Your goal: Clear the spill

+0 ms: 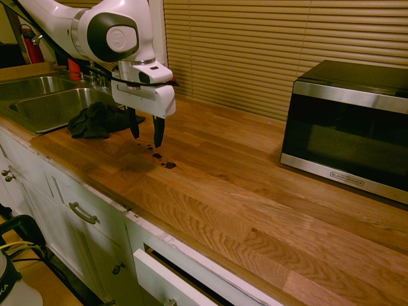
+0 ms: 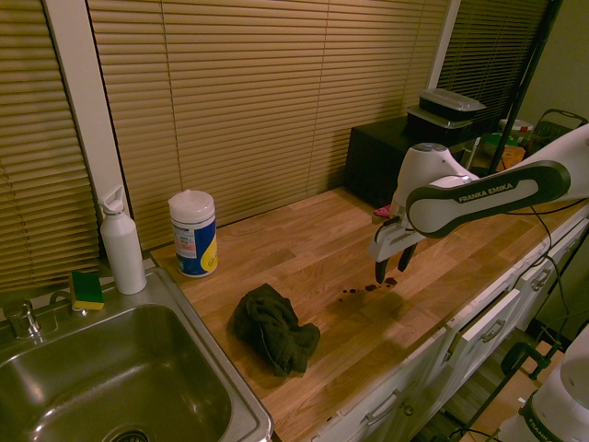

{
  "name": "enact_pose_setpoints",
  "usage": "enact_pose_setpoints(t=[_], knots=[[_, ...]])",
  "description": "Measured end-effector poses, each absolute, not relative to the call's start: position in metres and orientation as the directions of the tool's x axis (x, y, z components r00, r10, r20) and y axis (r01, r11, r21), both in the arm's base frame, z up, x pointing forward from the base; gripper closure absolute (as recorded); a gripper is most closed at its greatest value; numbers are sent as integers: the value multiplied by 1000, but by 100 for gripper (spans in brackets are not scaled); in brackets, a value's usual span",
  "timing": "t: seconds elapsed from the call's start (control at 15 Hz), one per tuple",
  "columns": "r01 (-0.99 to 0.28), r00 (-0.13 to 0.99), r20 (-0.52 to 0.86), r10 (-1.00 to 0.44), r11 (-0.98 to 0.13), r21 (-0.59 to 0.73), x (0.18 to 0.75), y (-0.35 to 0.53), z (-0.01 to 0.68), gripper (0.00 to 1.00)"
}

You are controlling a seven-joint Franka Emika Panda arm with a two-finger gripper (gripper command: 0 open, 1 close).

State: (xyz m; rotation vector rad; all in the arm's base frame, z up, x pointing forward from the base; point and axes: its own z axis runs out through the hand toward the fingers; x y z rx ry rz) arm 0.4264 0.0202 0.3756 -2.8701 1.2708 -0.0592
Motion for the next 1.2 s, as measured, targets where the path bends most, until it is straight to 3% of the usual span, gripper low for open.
enact_pose_setpoints(t=[0.6,1.2], knots=[[-714,698,36,-715,-699,-24,427,50,378,0],[-669,737,39,-675,-737,-94,429,155,391,0]])
